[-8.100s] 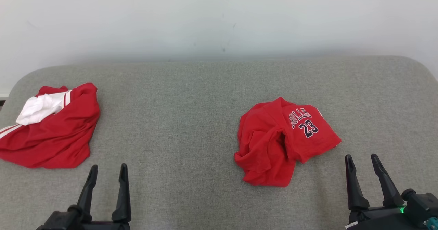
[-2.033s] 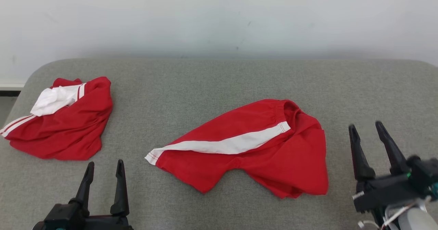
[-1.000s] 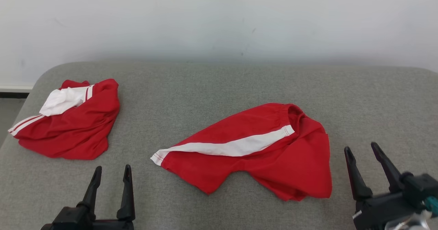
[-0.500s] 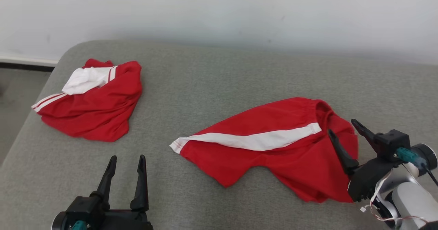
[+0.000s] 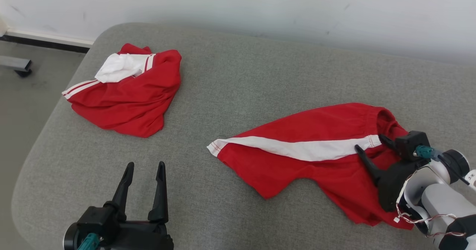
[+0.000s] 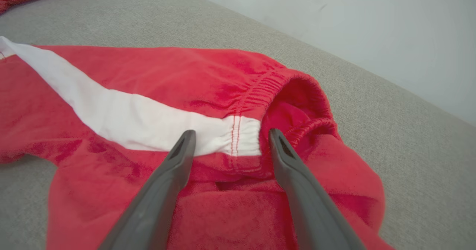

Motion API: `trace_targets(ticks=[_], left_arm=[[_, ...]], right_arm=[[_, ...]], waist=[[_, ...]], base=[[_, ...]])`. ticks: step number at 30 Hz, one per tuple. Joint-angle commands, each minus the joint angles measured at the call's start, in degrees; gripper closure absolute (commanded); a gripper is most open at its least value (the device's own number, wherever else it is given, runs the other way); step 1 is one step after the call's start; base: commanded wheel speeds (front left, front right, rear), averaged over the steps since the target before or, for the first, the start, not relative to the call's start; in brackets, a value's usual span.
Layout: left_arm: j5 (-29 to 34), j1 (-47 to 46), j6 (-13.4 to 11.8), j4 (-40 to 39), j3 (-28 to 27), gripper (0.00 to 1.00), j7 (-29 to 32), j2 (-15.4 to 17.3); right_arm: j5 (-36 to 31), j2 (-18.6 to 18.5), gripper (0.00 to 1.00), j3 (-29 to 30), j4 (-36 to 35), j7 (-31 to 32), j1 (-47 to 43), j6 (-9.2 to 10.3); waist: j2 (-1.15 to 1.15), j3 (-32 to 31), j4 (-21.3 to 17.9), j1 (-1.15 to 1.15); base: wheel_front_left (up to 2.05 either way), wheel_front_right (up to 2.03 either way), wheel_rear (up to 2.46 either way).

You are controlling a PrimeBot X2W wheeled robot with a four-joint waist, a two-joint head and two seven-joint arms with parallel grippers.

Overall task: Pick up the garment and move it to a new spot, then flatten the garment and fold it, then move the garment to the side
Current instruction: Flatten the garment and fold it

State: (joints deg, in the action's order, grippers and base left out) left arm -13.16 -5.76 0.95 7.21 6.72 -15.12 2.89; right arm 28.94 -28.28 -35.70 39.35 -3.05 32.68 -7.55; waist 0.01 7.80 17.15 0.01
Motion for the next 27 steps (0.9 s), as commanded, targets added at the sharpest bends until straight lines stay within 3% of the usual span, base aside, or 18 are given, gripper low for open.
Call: trace_targets(ticks=[1,5,6,7,8,18,27], left_arm=[[-0.2,-0.8,-0.3,-0.2,0.1,0.0,0.0,0.0],[-0.8,-1.0,-0.8,-0.4,0.8,0.0,0.0,0.0],[-1.0,-1.1,-0.9,-0.3,0.9,0.0,0.0,0.0],[-1.1,-1.1,-0.9,-0.3,0.9,0.0,0.0,0.0],[-1.1,-1.1,-0.9,-0.3,1.0,0.0,0.0,0.0],[-1.9,-1.2,-1.5,-0.1,1.1,0.0,0.0,0.0],[-1.6,-1.2,-1.5,0.3,0.9,0.0,0.0,0.0]], right_arm=[[0.6,-0.7,0.0,-0.7,0.6,0.0,1.0,0.13],[2.8,-1.0,0.0,-3.7,2.8,0.3,3.4,0.13],[3.5,-1.1,0.07,-4.7,3.0,0.4,3.9,0.13],[4.3,-1.2,0.63,-5.5,3.2,0.5,4.3,0.13],[5.2,-1.3,1.0,-6.2,3.2,0.3,4.9,0.13],[8.2,-2.7,1.0,-10.3,5.3,-5.8,13.8,0.13],[9.3,-0.8,1.0,-12.1,7.3,-10.0,23.4,0.13]], waist=[[-0.01,0.7,0.7,-0.01],[-0.01,1.3,1.2,-0.01],[-0.01,1.5,1.3,-0.01],[-0.01,1.5,1.3,-0.01],[-0.01,1.6,1.4,-0.01],[-0.01,1.7,0.5,-0.01],[-0.01,0.7,-1.0,-0.01]], base=[[0.0,0.0,0.0],[0.0,0.0,0.0],[0.0,0.0,0.0],[0.0,0.0,0.0],[0.0,0.0,0.0],[0.0,0.0,0.0],[0.0,0.0,0.0]])
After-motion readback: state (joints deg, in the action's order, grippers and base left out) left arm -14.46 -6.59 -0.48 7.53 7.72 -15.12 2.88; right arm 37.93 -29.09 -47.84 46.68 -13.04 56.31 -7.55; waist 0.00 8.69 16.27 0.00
